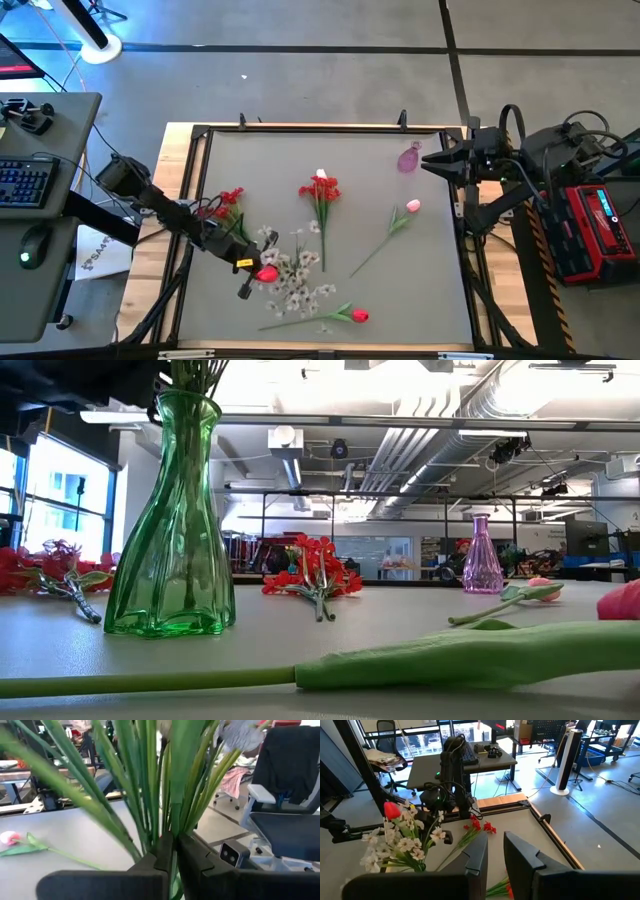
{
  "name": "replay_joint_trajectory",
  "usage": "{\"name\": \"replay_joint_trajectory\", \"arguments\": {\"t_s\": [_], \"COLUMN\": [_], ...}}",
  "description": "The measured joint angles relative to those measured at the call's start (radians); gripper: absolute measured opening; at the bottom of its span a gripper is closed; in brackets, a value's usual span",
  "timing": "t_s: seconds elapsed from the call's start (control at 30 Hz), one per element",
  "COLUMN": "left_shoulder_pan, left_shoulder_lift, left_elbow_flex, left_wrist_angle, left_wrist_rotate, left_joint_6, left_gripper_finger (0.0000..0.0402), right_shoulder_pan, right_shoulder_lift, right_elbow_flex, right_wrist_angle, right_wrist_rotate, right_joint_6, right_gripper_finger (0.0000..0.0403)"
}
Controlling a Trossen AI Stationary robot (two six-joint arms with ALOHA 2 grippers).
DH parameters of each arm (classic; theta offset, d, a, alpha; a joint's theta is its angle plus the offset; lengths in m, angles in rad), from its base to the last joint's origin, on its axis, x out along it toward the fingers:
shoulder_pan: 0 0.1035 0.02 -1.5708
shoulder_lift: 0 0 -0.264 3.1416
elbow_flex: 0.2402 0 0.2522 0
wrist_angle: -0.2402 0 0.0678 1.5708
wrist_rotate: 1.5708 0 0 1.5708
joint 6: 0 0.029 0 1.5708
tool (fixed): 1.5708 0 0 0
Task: Sort flowers into vase by color
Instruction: Put the bottom red flower into the green vase, then put the red flower into the green vase
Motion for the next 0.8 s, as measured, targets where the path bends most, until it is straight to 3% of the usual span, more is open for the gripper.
{"name": "replay_joint_trajectory", "arguments": {"t_s": [0.17,0.53,0.8], "left_shoulder_pan": [0.000,-0.004,-0.023], "left_shoulder_lift": [0.000,-0.022,-0.108], "left_elbow_flex": [0.007,0.007,0.007], "left_wrist_angle": [-0.002,-0.013,-0.122], "left_wrist_rotate": [0.026,0.055,0.055], "left_joint_6": [0.000,-0.054,-0.053], "left_gripper_finger": [0.0044,0.0174,0.0217], "right_shoulder_pan": [0.000,0.000,0.000], "right_shoulder_lift": [0.000,0.000,0.000], "right_elbow_flex": [0.000,0.000,0.000], "right_wrist_angle": [0.000,0.000,0.000], "right_wrist_rotate": [0.000,0.001,0.004], "right_joint_6": [0.000,0.000,0.000], "right_gripper_finger": [0.0051,0.0051,0.0051]}}
